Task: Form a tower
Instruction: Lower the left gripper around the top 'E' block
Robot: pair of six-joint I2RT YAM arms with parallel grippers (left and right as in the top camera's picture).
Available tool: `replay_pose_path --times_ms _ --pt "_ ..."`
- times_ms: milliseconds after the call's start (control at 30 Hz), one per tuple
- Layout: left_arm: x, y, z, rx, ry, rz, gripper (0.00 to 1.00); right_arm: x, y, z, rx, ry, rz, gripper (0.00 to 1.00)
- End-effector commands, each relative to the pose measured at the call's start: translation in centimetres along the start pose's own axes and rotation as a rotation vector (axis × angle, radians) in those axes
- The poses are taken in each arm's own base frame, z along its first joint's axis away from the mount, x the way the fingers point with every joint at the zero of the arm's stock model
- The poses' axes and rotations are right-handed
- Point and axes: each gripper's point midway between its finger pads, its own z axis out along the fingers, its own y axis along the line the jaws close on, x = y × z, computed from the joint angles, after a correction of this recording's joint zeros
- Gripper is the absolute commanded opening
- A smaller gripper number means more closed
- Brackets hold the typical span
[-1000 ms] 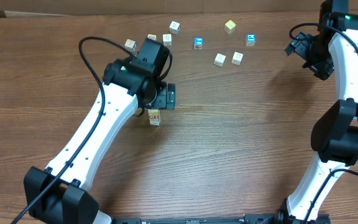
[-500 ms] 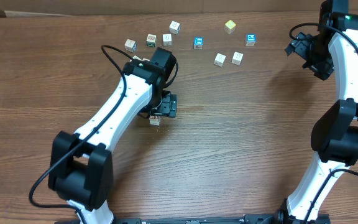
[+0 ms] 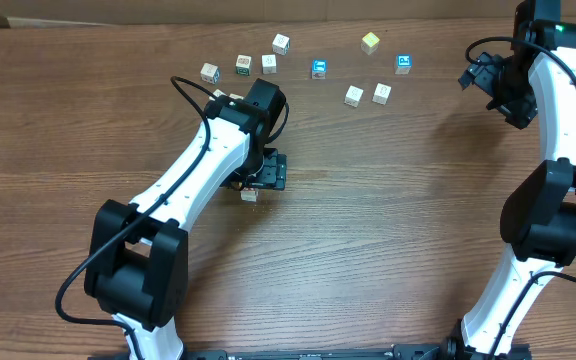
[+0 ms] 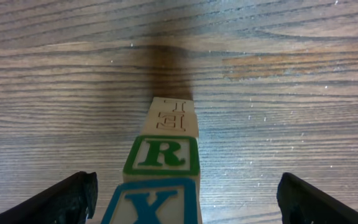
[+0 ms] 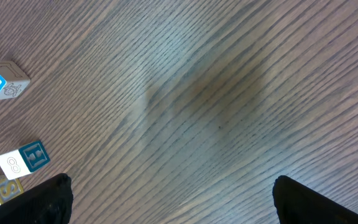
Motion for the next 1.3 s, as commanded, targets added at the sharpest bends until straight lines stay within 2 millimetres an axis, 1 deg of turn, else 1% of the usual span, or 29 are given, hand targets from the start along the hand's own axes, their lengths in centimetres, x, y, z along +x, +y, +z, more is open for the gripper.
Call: replay_pose_path --times_ms 0,100,367,500,633,833,967,1133,1267 --pt "0.2 0.5 1.3 -0.038 0.025 0.011 0.92 -0.8 0.5 -1.3 -0.023 -0.038 -0.002 1.00" --pt "0.3 0.5 1.8 -0.043 0.036 0.012 0.92 -0.8 0.5 -1.3 -0.023 -0.037 -0.002 1.00" --pt "-0.2 0.4 1.9 -0.042 0.015 0.014 0.92 -0.8 0.5 -1.3 -0.023 -0.037 -0.002 1.00" --pt "-0.3 0.3 2.2 -0.038 0.007 0.014 0.90 -0.8 0.5 -1.3 -0.023 -0.038 -0.002 1.00" --pt "-0.4 0.3 2.3 -0.036 0.002 0.014 0.84 -0.8 0.5 -1.3 -0.023 -0.037 -0.002 1.00" --pt "-0.2 0.6 2.3 -0.053 0.010 0.039 0.84 -0.8 0.5 -1.3 -0.023 -0.038 -0.002 1.00" --pt "-0.2 0.8 2.4 -0.060 0.009 0.056 0.80 -0.8 0.5 -1.3 -0.023 -0.038 -0.002 1.00" --pt "-0.1 0.8 2.3 -0.057 0.013 0.056 0.82 -0.8 0.5 -1.3 -0.023 -0.038 -0.002 1.00" --pt "-0.2 0.6 1.3 -0.041 -0.010 0.054 0.87 -0.8 0.5 -1.3 -0.023 -0.038 -0.002 1.00"
